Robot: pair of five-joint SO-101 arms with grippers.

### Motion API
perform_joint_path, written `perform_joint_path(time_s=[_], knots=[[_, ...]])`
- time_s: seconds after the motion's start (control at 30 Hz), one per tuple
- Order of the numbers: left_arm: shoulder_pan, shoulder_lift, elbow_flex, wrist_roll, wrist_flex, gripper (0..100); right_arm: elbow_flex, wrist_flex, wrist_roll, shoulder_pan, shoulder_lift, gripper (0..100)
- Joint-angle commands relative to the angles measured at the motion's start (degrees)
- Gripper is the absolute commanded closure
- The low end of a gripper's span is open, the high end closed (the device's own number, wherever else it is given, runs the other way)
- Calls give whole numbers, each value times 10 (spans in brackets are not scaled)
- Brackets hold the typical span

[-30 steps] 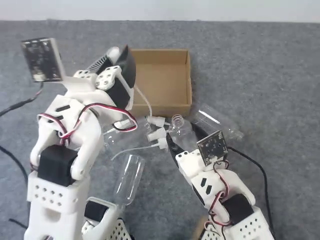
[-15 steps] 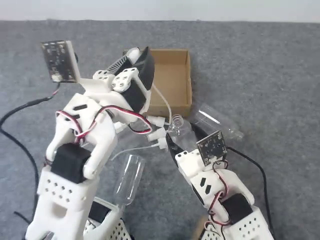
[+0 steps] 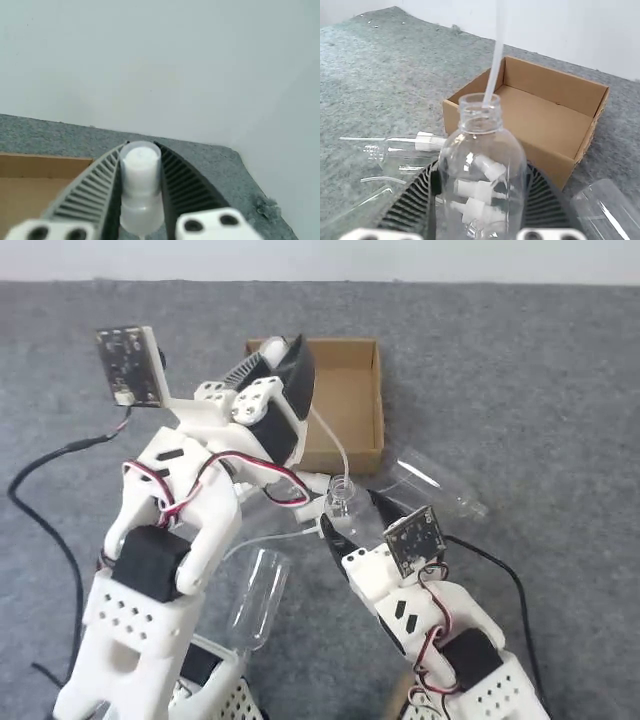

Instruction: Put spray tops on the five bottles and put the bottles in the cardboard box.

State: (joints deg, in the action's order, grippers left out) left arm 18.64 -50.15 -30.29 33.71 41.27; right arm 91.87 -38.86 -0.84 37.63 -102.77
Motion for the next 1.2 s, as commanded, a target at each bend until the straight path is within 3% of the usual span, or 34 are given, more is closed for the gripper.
perform_joint_path(time_s=[0.0, 0.3, 0.63, 0.93, 1.17], knots=[[-1, -55, -10, 0, -19, 989, -3, 15, 9, 3, -13, 923], [0, -113, -105, -28, -77, 989, -4, 14, 9, 3, -13, 923], [25, -113, -153, -32, -76, 989, -6, 17, 9, -29, -13, 923], [89, -113, -187, -81, -79, 989, -4, 15, 9, -28, -13, 923], [91, -77, -198, -101, -85, 989, -4, 12, 9, -27, -13, 923]])
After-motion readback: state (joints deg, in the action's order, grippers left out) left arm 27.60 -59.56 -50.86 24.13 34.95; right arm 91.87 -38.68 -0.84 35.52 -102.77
